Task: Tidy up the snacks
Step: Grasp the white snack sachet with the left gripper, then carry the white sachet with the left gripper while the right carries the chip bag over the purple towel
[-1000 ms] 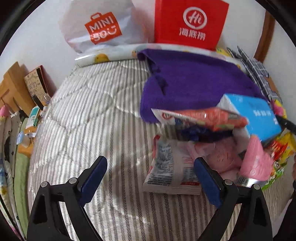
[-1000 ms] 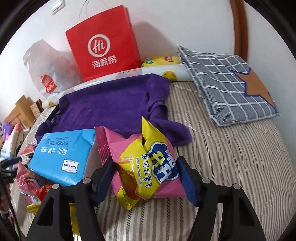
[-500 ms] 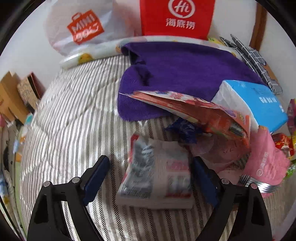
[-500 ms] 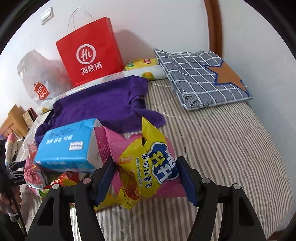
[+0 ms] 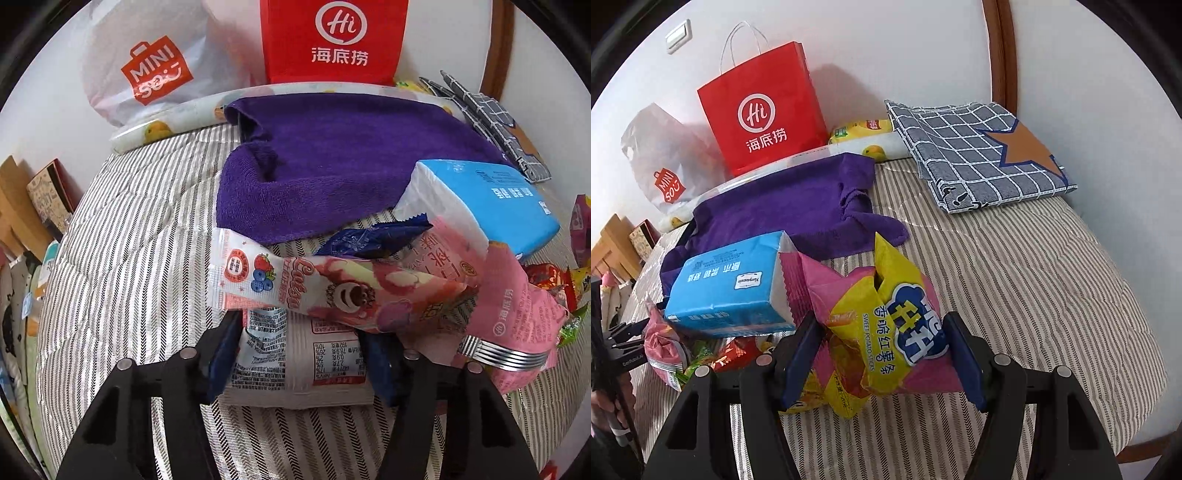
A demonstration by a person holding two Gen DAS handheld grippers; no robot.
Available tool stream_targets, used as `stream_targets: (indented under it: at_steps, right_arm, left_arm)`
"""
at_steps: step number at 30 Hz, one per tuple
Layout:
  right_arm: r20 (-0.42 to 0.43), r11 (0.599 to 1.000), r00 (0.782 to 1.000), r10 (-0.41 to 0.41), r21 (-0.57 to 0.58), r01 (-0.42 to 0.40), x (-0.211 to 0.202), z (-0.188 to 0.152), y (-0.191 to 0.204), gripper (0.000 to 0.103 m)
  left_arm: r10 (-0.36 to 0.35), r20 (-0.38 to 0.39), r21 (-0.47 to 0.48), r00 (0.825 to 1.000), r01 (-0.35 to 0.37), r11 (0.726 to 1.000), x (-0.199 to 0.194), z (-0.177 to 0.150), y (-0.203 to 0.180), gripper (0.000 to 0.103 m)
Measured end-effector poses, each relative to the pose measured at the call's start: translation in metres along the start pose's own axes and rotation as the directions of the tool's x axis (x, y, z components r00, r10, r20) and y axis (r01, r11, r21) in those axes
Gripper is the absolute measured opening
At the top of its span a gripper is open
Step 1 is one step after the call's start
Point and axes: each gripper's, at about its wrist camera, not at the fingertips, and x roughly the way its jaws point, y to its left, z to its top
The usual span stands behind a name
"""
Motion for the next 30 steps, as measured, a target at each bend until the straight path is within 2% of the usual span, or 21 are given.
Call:
stream_targets:
  at_steps: [9,16,25,30]
  right_arm:
    - [0.024,1.000,1.000,-0.006,0.006,0.006,-0.013,-0.002,0.001,0.065]
    - [0.029,1.000,1.000,-0.009,0.016,0.009,-0.019,-0.004,0.003,0.065]
    - [0.033,0.999,0.999,-0.031,0.018,0.031,-0.020,-0.010,0.003,0.065]
    - [0.051,1.000,0.999,-0.016,0.022,0.015,-0.028,-0.008,0.002,0.065]
  left_arm:
    - [-0.004,-0.008,-0.019,1.000,0.004,1.000,-0.003,-0.004,0.003,0.057]
    - [-0.074,-0.004,-0.109,0.997,0.073,0.991,-0.016,-0.015,0.024,0.057]
    - [-0.048,0.017,-0.130,0.999,0.050,0.990,-0.039,-0.028,0.029,0.056]
    - [-0.049,0.037,-0.156,0.998,0.054,0.986,-0.055,-0.033,0.036,0.056]
